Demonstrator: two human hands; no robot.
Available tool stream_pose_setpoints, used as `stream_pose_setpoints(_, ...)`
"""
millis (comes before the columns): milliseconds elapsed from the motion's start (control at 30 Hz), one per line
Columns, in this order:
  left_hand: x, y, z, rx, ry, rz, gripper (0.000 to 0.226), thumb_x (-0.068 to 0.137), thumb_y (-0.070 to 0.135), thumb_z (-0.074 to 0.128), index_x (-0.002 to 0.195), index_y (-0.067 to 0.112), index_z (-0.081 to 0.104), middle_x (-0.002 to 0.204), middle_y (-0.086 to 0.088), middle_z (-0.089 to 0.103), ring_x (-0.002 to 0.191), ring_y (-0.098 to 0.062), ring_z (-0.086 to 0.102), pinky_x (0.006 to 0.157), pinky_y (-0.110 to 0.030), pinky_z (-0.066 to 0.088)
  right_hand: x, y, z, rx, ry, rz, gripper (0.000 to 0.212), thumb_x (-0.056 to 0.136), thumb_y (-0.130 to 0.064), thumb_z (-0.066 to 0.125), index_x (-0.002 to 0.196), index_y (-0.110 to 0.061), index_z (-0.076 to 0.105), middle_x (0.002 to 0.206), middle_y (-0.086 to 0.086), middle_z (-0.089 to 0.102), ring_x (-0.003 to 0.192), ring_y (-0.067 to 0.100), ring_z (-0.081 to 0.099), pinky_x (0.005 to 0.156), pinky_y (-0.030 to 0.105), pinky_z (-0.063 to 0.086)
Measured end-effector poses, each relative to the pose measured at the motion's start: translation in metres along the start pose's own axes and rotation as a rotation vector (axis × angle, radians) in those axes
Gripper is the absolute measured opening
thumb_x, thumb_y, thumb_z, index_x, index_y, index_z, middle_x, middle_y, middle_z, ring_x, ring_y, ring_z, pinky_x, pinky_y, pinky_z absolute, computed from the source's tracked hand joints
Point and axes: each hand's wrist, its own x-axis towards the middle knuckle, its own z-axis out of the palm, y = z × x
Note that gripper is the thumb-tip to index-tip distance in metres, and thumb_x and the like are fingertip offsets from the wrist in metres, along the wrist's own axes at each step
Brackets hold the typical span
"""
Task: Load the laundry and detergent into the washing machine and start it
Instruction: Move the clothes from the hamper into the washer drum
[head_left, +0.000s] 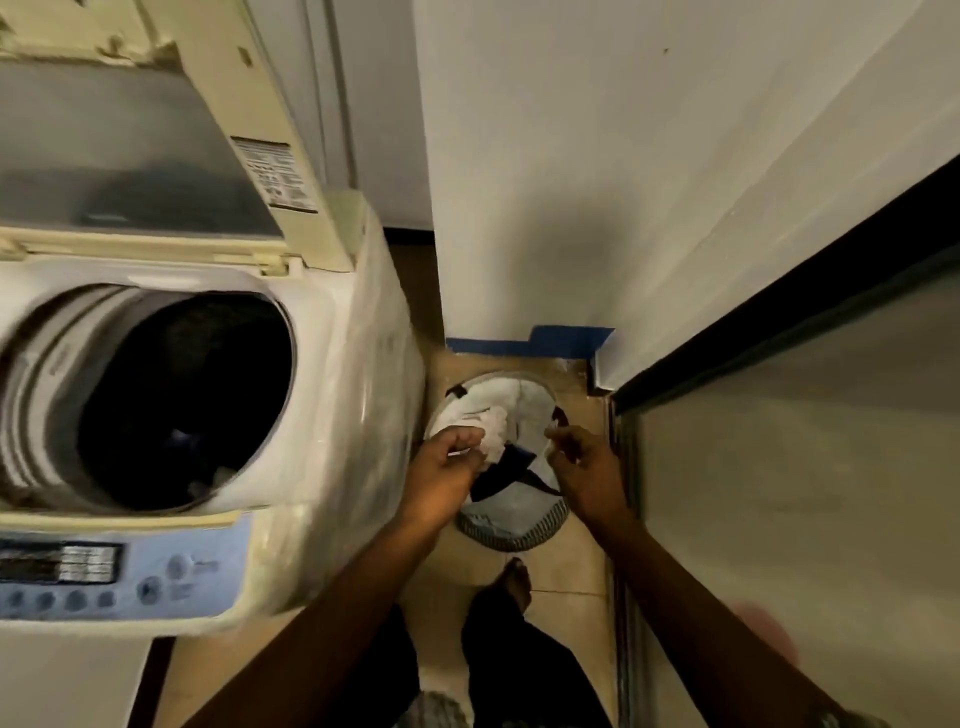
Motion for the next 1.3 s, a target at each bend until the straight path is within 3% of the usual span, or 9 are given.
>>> stream_pose_setpoints(133, 0.053, -0.051, 0.033, 0.049, 0.083, -0.107, 0.019, 0.097, 0.008, 0.064, 0.107, 0.021, 0.073, 0.112, 0.003, 0.072, 0.111, -0.02, 0.068, 0.083, -0.03, 0.053, 0.05, 0.06, 0.031, -0.029, -0.117, 0.086, 0.028, 0.088, -0.013, 0.07, 0.116, -0.012, 0.071, 0.112, 0.003, 0.073, 0.112, 0.024, 0.069, 0.1, 0.047, 0.057)
stream_pose_setpoints(367, 0.168, -0.158, 0.071, 0.177, 0.111, -0.217, 0.028, 0.097, 0.017, 0.062, 0.123, 0.022, 0.07, 0.12, 0.005, 0.068, 0.114, -0.017, 0.064, 0.101, -0.045, 0.055, 0.162, 0.184, 0.142, 0.247, -0.239, 0.417, 0.049, 0.097, -0.003, 0.059, 0.146, -0.005, 0.053, 0.143, 0.019, 0.061, 0.118, 0.029, 0.063, 0.082, 0.022, 0.056)
stream_pose_setpoints(500, 0.233, -0.212, 0.079, 0.254, 0.128, -0.192, 0.033, 0.099, 0.013, 0.061, 0.131, 0.019, 0.067, 0.126, 0.005, 0.065, 0.103, -0.006, 0.062, 0.078, -0.004, 0.049, 0.217, 0.239, 0.196, 0.58, -0.139, 0.691, 0.057, 0.107, -0.007, 0.052, 0.16, -0.01, 0.031, 0.156, 0.014, 0.045, 0.134, 0.036, 0.051, 0.103, 0.038, 0.047)
stream_pose_setpoints(600, 0.269, -0.24, 0.088, 0.302, 0.092, -0.183, 0.035, 0.099, 0.01, 0.06, 0.133, 0.014, 0.064, 0.129, 0.002, 0.063, 0.092, 0.001, 0.059, 0.063, 0.004, 0.041, 0.236, 0.293, 0.21, 0.533, -0.055, 0.833, 0.063, 0.104, -0.016, 0.06, 0.16, -0.01, 0.032, 0.158, 0.01, 0.044, 0.14, 0.035, 0.047, 0.117, 0.048, 0.041)
stream_pose_setpoints(833, 0.315, -0.293, 0.132, 0.485, -0.096, -0.196, 0.048, 0.097, 0.019, 0.063, 0.144, 0.021, 0.056, 0.151, 0.0, 0.054, 0.137, -0.02, 0.051, 0.114, -0.033, 0.041, 0.209, 0.383, 0.174, 0.392, 0.149, 0.985, 0.075, 0.102, -0.031, 0.064, 0.163, -0.011, 0.025, 0.164, 0.016, 0.036, 0.145, 0.038, 0.043, 0.116, 0.045, 0.04)
stream_pose_setpoints(933, 0.33, -0.314, 0.151, 0.566, -0.149, -0.144, 0.057, 0.099, 0.02, 0.063, 0.153, 0.018, 0.045, 0.159, -0.005, 0.044, 0.147, -0.023, 0.04, 0.121, -0.031, 0.03, 0.201, 0.416, 0.168, 0.359, 0.124, 1.042, 0.074, 0.101, -0.035, 0.065, 0.159, -0.006, 0.029, 0.161, 0.02, 0.038, 0.146, 0.039, 0.042, 0.117, 0.046, 0.038)
stream_pose_setpoints(1067, 0.366, -0.339, 0.163, 0.73, -0.18, -0.134, 0.08, 0.096, 0.02, 0.064, 0.162, 0.016, 0.02, 0.17, -0.016, 0.017, 0.158, -0.031, 0.014, 0.125, -0.036, 0.015, 0.221, 0.429, 0.192, 0.295, 0.093, 1.224, 0.099, 0.096, -0.054, 0.064, 0.166, -0.012, 0.007, 0.172, 0.019, 0.006, 0.158, 0.039, 0.013, 0.128, 0.049, 0.017)
stream_pose_setpoints(1200, 0.407, -0.363, 0.159, 0.77, -0.2, -0.233, 0.103, 0.09, 0.024, 0.073, 0.164, 0.021, 0.002, 0.172, -0.017, 0.002, 0.159, -0.039, 0.006, 0.128, -0.049, 0.016, 0.262, 0.45, 0.236, 0.55, 0.085, 1.089, 0.085, 0.091, -0.057, 0.064, 0.161, -0.018, 0.034, 0.16, 0.008, 0.043, 0.141, 0.036, 0.046, 0.119, 0.053, 0.04)
stream_pose_setpoints(1300, 0.424, -0.382, 0.154, 0.743, -0.166, -0.177, 0.11, 0.088, 0.029, 0.077, 0.163, 0.014, -0.001, 0.168, -0.016, 0.023, 0.153, -0.034, 0.03, 0.122, -0.031, 0.024, 0.296, 0.554, 0.274, 0.472, 0.287, 1.085, 0.124, 0.043, -0.107, 0.054, 0.147, -0.041, 0.047, 0.151, 0.0, 0.056, 0.13, 0.036, 0.058, 0.112, 0.061, 0.043)
